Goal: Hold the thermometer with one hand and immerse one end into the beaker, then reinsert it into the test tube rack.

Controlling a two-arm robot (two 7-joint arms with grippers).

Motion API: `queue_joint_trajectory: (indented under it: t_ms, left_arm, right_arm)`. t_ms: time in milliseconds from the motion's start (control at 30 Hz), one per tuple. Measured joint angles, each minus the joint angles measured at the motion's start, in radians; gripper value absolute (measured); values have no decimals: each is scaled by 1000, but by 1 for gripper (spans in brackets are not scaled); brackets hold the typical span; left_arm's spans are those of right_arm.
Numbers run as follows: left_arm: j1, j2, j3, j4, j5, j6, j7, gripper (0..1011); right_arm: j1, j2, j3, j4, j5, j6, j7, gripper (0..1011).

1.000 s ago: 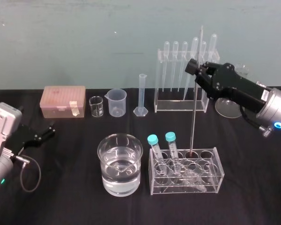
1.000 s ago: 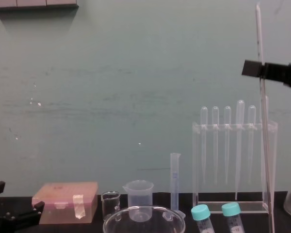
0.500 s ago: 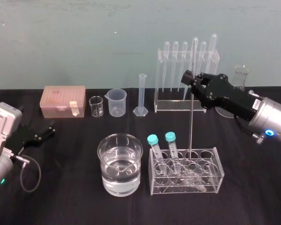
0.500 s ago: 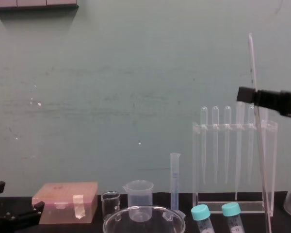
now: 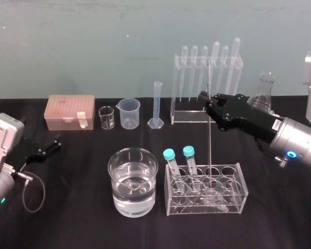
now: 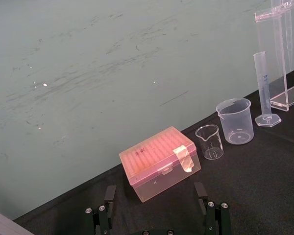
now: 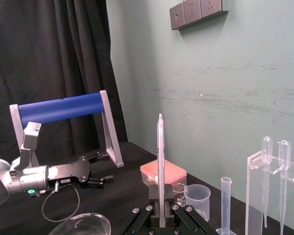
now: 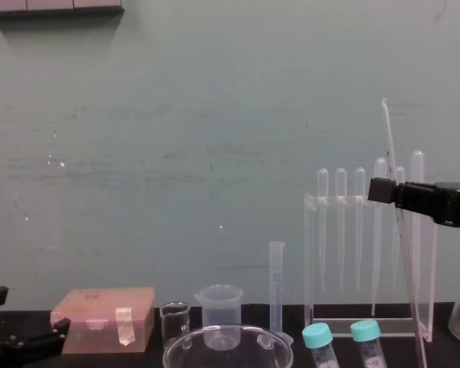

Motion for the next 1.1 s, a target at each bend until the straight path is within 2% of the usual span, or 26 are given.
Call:
queue_joint_trajectory:
  t_ms: [733,1067,1100]
  left_arm:
    - [0,0,0,0,0,0,0,1008]
    - [0,0,0,0,0,0,0,1008]
    - [0,0,0,0,0,0,0,1008]
  right_arm:
    - [6,-9,-6,11,-18,3,5,68]
    - [5,-9,-5,11,-16,3,5,333]
    - [5,-8,-5,10,-16,3,5,392]
